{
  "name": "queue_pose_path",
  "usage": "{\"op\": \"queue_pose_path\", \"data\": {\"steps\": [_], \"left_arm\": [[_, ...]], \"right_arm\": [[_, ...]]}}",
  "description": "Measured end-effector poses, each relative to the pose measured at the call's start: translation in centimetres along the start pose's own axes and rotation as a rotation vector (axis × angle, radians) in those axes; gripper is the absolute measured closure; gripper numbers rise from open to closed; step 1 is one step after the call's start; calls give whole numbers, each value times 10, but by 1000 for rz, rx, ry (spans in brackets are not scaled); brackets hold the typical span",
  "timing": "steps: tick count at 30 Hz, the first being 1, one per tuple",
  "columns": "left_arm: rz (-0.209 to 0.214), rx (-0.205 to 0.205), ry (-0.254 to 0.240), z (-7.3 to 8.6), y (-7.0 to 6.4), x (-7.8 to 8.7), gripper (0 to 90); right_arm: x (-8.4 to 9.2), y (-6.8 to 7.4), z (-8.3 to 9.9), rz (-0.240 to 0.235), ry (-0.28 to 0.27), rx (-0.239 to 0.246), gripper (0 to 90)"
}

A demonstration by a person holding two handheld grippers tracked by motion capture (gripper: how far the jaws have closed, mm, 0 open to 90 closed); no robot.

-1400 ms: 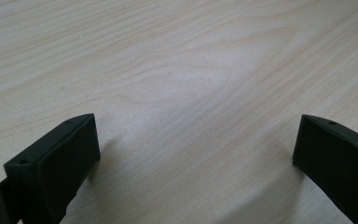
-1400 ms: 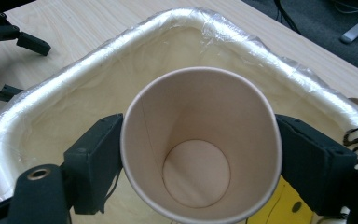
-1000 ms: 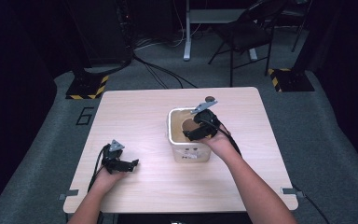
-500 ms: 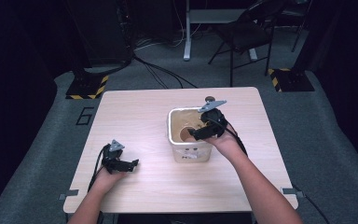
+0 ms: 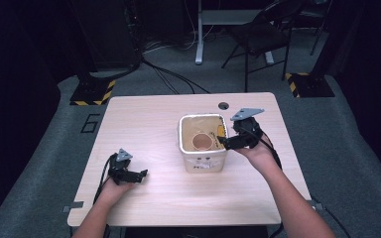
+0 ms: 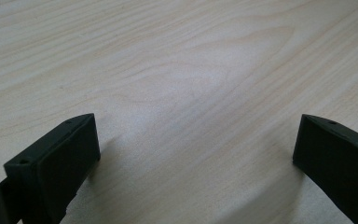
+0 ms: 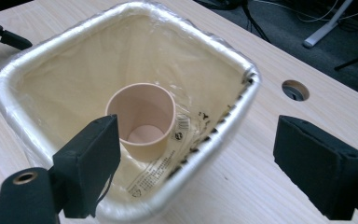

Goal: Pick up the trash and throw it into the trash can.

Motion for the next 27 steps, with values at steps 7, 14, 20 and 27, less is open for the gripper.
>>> {"op": "queue_pose_path", "data": {"steps": [7, 14, 20, 27], "left_arm": [[0, 0, 0, 0, 0, 0, 2], [0, 0, 0, 0, 0, 0, 2], [0, 0, -1, 0, 0, 0, 2], [0, 1, -1, 0, 0, 0, 2]], "right_arm": [[16, -8, 12, 13, -13, -17, 149], [28, -11, 25, 22, -29, -35, 163], [37, -11, 42, 50, -50, -48, 166], [38, -10, 54, 55, -48, -52, 169]]}}
Point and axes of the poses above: each handheld gripper's, and its own axes: x roughly backward along the jaws, z roughly out of its underside, y roughly to its left, the point moved 9 cm from there along -x, roughly forward along the jaws, and after that the axes turned 12 degrees about -z, right-handed, at the moved point
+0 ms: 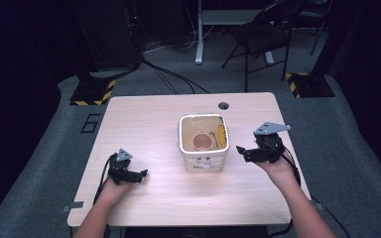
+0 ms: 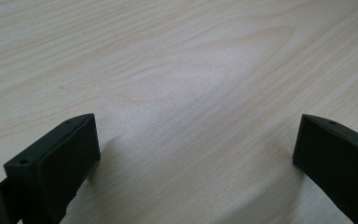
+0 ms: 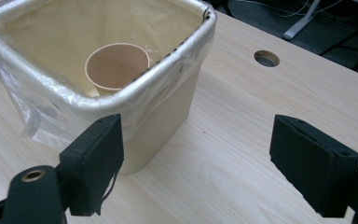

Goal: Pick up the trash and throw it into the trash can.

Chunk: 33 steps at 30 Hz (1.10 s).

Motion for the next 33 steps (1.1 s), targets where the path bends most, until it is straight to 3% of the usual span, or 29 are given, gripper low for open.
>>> {"op": "queue_pose_path", "data": {"steps": [6, 17, 33], "left_arm": [[0, -1, 0, 0, 0, 0, 2], [0, -1, 0, 0, 0, 0, 2], [0, -1, 0, 0, 0, 0, 2]], "right_arm": [[-4, 0, 15, 1, -13, -31, 169], [-18, 0, 55, 25, 22, -64, 172], [-32, -4, 94, 17, 62, -99, 175]]}}
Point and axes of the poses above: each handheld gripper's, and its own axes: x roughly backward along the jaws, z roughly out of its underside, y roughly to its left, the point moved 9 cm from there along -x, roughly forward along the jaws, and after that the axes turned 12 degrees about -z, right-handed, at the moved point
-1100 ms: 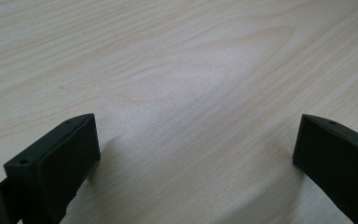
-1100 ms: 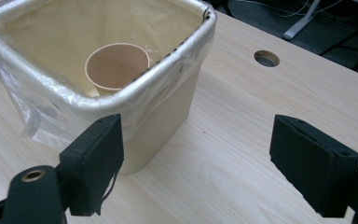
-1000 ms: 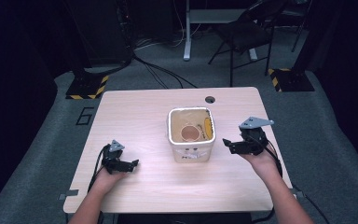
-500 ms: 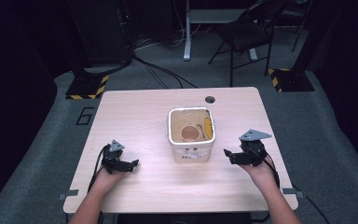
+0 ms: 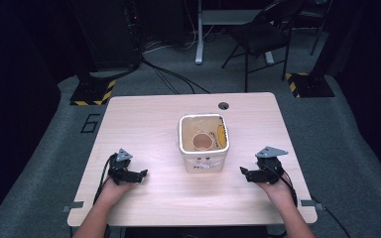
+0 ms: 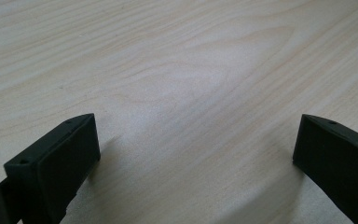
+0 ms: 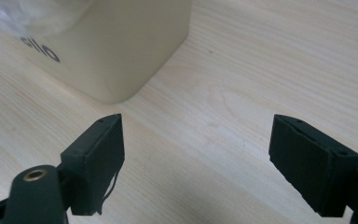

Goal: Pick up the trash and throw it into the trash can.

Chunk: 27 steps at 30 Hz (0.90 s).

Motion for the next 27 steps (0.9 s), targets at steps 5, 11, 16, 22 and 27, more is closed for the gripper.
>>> {"op": "queue_pose_path", "data": {"steps": [5, 11, 16, 22, 27], "left_arm": [[0, 0, 0, 0, 0, 0, 2], [0, 0, 0, 0, 0, 0, 2], [0, -1, 1, 0, 0, 0, 2], [-1, -1, 1, 0, 0, 0, 2], [-8, 10, 3, 0, 0, 0, 2]], "right_arm": [[-4, -5, 13, 0, 13, -4, 176], [-4, -11, 24, 10, 25, -24, 177], [-5, -18, 34, 16, 37, -41, 179], [-9, -27, 43, 17, 47, -77, 177], [-11, -33, 47, 28, 54, -93, 172]]}}
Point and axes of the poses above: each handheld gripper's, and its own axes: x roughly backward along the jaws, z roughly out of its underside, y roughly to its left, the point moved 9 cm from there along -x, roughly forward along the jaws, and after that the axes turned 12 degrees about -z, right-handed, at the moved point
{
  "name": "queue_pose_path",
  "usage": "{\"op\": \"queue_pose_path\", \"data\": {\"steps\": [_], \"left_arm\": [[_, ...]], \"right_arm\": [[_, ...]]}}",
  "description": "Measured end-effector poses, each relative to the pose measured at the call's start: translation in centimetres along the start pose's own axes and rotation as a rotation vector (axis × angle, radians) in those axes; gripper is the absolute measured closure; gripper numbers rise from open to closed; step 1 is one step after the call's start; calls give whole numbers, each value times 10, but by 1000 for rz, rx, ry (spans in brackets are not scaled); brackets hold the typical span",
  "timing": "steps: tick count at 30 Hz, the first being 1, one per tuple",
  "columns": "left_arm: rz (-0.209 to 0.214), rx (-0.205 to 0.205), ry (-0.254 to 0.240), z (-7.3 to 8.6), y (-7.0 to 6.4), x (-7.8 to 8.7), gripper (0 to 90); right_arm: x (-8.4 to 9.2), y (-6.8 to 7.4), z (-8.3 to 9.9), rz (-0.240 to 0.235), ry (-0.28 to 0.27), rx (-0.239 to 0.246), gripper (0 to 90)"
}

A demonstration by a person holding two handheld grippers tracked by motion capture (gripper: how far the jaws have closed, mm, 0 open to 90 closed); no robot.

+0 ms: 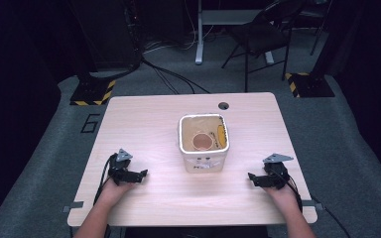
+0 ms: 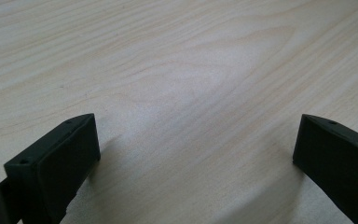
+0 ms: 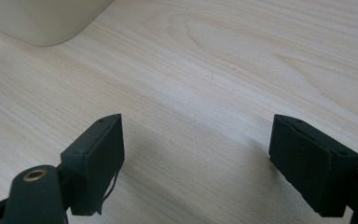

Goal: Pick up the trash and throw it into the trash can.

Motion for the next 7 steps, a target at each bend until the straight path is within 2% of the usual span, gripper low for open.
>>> {"op": "queue_pose_path", "data": {"steps": [3, 7], "left_arm": [[-15, 21, 1, 1, -1, 1, 1], [-32, 24, 10, 2, 0, 2, 0]], "right_arm": [[-2, 1, 1, 0, 1, -1, 162], [-5, 7, -1, -4, 7, 43, 147]]}}
Point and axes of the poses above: each handheld gripper's, and its own axes: x roughly backward along the jaws, z roughly out of its underside, y roughly to its left, the point moved 9 cm from there along -x, roughly forward along the jaws, and after that the axes turned 12 degrees about -z, right-handed, at the moved point
